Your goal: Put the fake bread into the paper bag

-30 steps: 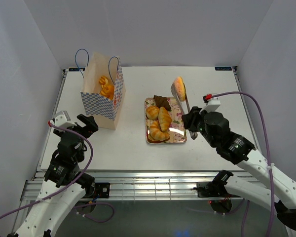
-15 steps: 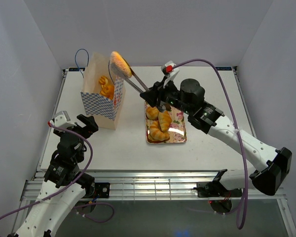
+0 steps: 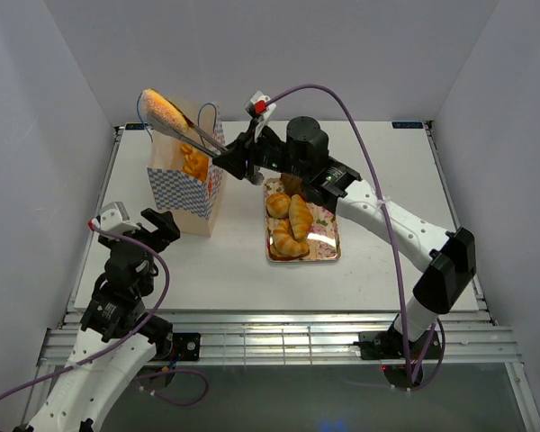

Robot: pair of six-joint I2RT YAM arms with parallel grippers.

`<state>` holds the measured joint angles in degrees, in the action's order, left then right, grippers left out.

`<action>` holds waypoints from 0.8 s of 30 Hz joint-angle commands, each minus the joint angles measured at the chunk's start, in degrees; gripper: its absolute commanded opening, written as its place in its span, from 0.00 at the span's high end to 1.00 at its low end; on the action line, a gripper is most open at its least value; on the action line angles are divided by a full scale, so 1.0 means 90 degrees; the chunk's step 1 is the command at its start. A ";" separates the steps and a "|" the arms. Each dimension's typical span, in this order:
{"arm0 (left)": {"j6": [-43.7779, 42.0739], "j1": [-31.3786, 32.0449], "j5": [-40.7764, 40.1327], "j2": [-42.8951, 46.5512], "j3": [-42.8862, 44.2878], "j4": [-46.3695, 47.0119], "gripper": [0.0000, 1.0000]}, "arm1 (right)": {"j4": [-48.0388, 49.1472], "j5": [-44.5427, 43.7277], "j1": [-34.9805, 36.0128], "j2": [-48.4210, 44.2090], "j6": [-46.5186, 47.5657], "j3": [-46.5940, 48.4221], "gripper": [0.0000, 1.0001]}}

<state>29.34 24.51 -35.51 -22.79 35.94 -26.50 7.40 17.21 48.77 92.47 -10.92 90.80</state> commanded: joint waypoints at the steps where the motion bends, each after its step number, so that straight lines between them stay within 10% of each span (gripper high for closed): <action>1: -0.0067 0.0021 0.0068 -0.0027 0.0049 0.0132 0.02 | 0.0155 0.0070 0.0001 0.0272 0.0022 0.0525 0.58; 24: -0.0165 0.0021 0.0264 -0.0046 0.0010 0.0210 0.02 | -0.0168 -0.0018 0.0001 0.0205 0.0227 0.0965 0.36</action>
<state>28.47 24.51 -33.87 -22.79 35.94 -25.21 3.11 15.84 48.77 97.01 -9.93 95.92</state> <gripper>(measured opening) 0.979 0.637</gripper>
